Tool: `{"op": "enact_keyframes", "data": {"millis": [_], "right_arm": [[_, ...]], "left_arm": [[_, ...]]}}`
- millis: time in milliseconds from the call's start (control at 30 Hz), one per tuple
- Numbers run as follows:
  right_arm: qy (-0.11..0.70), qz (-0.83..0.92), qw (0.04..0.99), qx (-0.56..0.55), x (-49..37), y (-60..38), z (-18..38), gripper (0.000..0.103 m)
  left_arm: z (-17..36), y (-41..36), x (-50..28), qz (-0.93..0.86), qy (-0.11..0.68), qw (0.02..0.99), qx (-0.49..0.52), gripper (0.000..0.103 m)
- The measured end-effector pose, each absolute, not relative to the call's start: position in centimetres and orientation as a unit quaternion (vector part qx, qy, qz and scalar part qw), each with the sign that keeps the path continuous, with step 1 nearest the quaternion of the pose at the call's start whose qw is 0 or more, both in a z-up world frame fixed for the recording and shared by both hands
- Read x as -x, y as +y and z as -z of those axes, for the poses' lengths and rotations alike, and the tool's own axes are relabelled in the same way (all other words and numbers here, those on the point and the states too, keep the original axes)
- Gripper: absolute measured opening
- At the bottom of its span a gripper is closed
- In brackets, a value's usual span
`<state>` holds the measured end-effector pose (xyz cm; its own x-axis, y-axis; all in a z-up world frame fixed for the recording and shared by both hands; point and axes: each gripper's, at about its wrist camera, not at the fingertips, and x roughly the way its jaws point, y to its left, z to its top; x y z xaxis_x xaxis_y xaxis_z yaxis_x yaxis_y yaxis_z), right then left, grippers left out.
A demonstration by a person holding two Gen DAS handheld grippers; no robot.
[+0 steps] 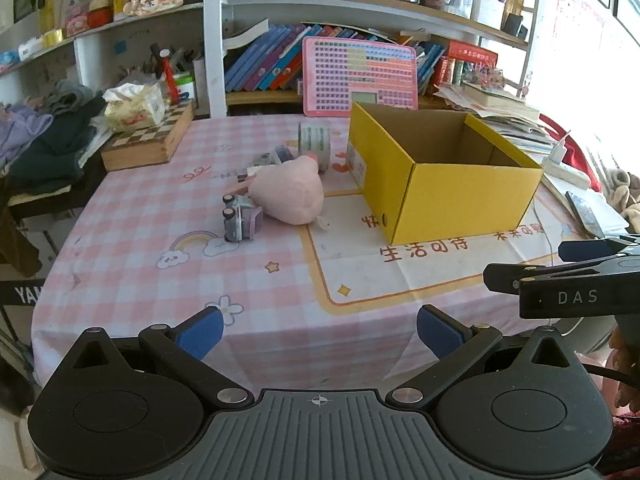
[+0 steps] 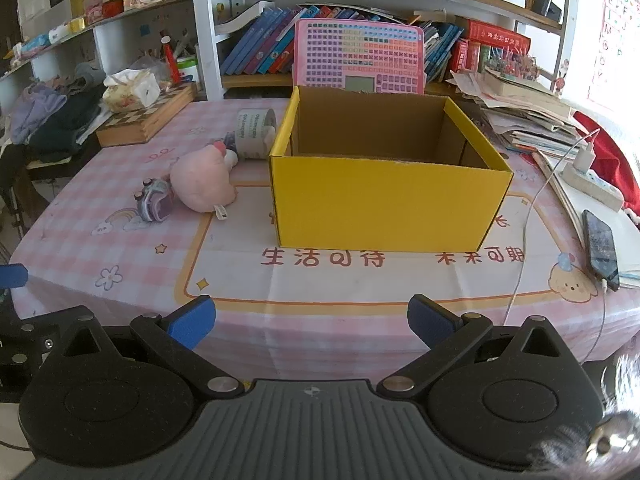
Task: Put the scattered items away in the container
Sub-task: 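Move both tools toward the pink plush pig and toy car, then grasp the grey-purple toy car with the left tool while the right tool grasps the pink plush pig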
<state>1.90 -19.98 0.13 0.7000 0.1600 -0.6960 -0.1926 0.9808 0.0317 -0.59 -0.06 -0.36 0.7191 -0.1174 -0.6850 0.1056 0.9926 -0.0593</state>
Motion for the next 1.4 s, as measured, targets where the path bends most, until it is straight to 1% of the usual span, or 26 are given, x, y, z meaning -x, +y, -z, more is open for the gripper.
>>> {"op": "enact_keyframes", "data": {"millis": [500,867,1067,1300,1400], "right_arm": [[0.37,-0.119,0.92,0.046,-2.2,-18.2,-0.2,0.103],[0.375,-0.123,0.916,0.066,-2.2,-16.2,0.0,0.103],[0.365,-0.132,0.918,0.078,-2.1,-14.9,-0.2,0.103],[0.348,-0.138,0.923,0.094,-2.6,-13.6,-0.5,0.1],[0.341,-0.144,0.924,0.099,-3.1,-13.3,-0.6,0.098]], "left_arm": [[0.9,0.6,0.0,0.072,0.378,0.923,0.014,0.103],[1.2,2.1,0.1,0.063,0.382,0.922,0.019,0.103],[1.1,3.2,0.3,0.049,0.38,0.924,0.024,0.103],[1.1,4.4,0.2,0.033,0.375,0.926,0.033,0.103],[1.1,4.6,0.0,0.029,0.374,0.926,0.034,0.103]]}}
